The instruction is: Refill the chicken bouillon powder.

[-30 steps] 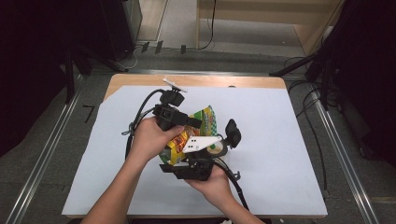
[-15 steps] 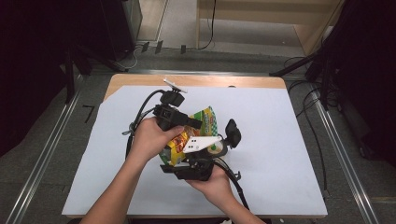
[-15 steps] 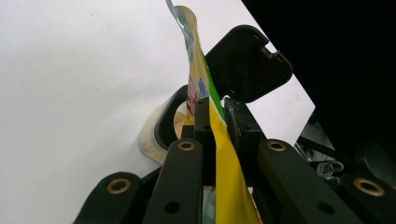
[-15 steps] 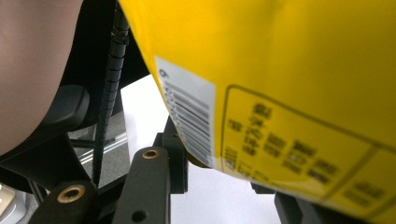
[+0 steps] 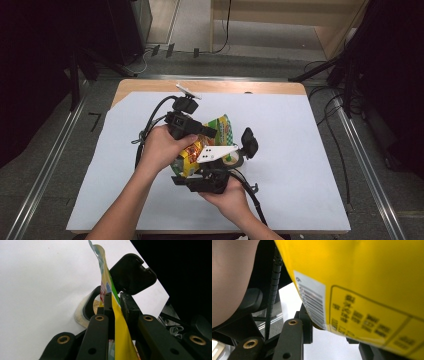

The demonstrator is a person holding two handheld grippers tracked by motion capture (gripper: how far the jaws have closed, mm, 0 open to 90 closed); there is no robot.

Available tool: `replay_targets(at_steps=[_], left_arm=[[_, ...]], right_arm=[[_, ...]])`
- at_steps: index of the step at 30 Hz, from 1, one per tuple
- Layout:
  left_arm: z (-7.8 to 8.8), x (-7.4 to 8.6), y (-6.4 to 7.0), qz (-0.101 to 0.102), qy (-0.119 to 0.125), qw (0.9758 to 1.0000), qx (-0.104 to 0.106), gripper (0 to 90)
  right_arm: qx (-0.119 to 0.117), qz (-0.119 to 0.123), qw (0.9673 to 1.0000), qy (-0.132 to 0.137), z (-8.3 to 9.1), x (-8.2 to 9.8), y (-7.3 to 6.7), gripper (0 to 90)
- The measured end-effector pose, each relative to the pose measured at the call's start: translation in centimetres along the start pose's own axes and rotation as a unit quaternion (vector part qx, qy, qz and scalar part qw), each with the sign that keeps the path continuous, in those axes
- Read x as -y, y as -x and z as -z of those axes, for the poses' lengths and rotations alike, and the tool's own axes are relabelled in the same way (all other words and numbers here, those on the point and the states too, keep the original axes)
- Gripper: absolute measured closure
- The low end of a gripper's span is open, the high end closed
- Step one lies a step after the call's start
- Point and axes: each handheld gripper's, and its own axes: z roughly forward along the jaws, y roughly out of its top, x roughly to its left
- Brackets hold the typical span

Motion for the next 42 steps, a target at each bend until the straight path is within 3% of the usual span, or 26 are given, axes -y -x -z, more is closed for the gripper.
replay_targets(at_steps=[9, 18, 30, 42], left_arm=[[0.09, -0.08, 0.07, 0.000, 0.002, 1.0000, 0.002, 83.6], [-0.02, -0.05, 0.53, -0.005, 0.002, 1.0000, 0.002, 83.6], [0.24, -0.03, 0.87, -0.018, 0.007, 0.9997, -0.015, 86.7], [0.35, 0.00, 0.74, -0.013, 0.007, 0.9997, -0.020, 87.1]], right_arm=[[0.001, -0.009, 1.0000, 0.003, 0.23, -0.12, -0.14, 67.1], [0.006, -0.037, 0.9992, 0.011, 0.14, 0.16, -0.38, 68.2], [0.002, -0.039, 0.9991, 0.015, 0.23, 0.29, -0.46, 68.7], [0.000, -0.038, 0.9992, 0.014, 0.13, 0.38, -0.57, 69.4]])
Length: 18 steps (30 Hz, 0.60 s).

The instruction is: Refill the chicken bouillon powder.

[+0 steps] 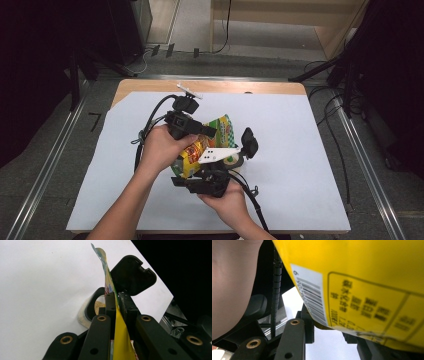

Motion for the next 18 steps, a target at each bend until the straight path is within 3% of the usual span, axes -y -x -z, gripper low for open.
replay_targets(at_steps=[18], left_arm=[[0.27, 0.04, -0.23, 0.007, 0.002, 1.0000, 0.006, 87.0]], right_arm=[[-0.001, 0.007, 1.0000, 0.000, -0.17, 0.05, -0.11, 69.6]])
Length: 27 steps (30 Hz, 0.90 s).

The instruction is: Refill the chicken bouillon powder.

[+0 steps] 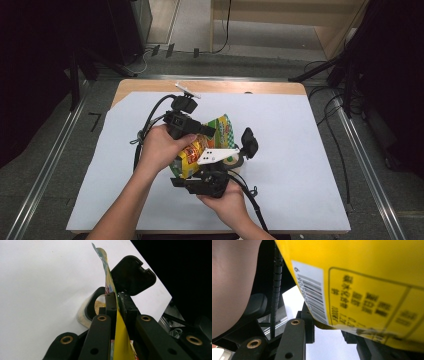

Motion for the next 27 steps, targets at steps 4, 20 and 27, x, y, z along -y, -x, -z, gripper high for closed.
replay_targets(at_steps=[4, 20, 27], left_arm=[[0.05, 0.04, -0.03, 0.001, 0.003, 1.0000, 0.001, 86.2], [0.58, 0.53, -0.04, -0.002, 0.018, 0.9998, -0.010, 84.7], [0.90, 0.69, 0.09, -0.003, 0.027, 0.9996, -0.010, 84.8]], right_arm=[[-0.006, 0.003, 1.0000, 0.005, 0.02, -0.16, -0.03, 69.4], [-0.015, 0.016, 0.9998, 0.004, -0.53, -0.48, 0.15, 69.1], [-0.015, 0.021, 0.9996, 0.004, -0.57, -0.62, 0.05, 69.2]])
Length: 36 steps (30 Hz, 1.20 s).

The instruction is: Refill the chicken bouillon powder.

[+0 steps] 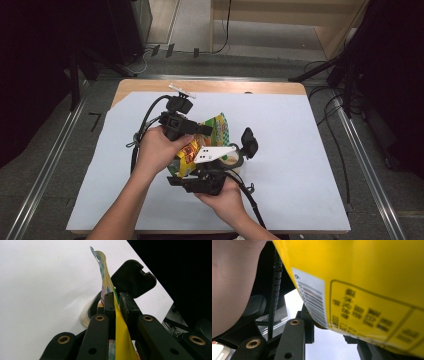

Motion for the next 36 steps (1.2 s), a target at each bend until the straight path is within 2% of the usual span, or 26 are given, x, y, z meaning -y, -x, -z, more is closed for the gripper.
replay_targets(at_steps=[9, 14, 20, 28, 34, 36], left_arm=[[0.18, 0.06, 0.04, -0.001, 0.004, 1.0000, -0.005, 84.8], [0.18, 0.07, 0.05, -0.001, 0.006, 1.0000, -0.007, 84.7], [0.07, 0.07, 0.23, -0.002, 0.006, 1.0000, -0.007, 84.7], [-0.14, 0.00, 0.34, -0.007, 0.007, 0.9999, -0.008, 84.7], [-0.62, -0.12, 0.35, -0.010, -0.006, 0.9999, -0.008, 84.7], [-0.66, -0.18, 0.43, -0.011, -0.004, 0.9999, -0.006, 84.7]], right_arm=[[-0.001, 0.008, 1.0000, -0.002, -0.06, -0.12, 0.04, 69.2], [-0.010, 0.002, 0.9999, -0.002, -0.13, -0.13, 0.23, 69.2], [0.002, 0.006, 1.0000, -0.003, -0.15, -0.11, 0.07, 68.8], [0.008, 0.004, 1.0000, -0.002, -0.04, -0.02, 0.13, 68.5], [0.008, -0.002, 1.0000, -0.002, -0.02, 0.23, 0.30, 68.5], [0.009, -0.001, 1.0000, -0.002, 0.07, 0.24, 0.34, 68.5]])
